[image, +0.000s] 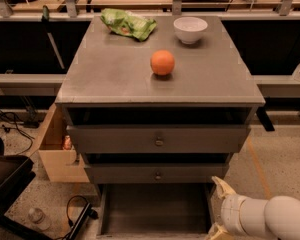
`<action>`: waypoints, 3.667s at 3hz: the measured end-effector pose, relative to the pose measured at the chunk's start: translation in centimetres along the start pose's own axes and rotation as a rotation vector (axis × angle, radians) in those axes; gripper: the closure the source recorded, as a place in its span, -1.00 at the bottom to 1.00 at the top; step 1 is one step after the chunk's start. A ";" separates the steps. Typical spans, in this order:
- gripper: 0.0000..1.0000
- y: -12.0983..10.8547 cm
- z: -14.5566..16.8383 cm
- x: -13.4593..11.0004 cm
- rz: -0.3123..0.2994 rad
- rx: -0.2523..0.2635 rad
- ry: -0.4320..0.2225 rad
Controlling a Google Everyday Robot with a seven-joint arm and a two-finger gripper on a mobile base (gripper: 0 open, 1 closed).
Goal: Close bottom drawer
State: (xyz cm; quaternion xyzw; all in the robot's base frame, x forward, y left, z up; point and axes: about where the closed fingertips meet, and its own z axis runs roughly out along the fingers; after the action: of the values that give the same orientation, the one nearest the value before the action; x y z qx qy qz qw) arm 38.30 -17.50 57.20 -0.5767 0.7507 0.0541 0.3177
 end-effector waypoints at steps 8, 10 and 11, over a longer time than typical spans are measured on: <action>0.88 16.5 22.7 17.1 -0.203 -0.095 0.126; 1.00 16.6 25.1 17.2 -0.180 -0.074 0.084; 1.00 17.1 27.3 17.4 -0.171 -0.106 0.097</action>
Offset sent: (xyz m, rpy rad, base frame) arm 0.0041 -0.0251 -0.0545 -0.0137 -0.0264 0.0846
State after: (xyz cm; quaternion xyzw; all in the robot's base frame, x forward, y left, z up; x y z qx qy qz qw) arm 31.91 -14.09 21.31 -0.6566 0.7093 0.0387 0.2535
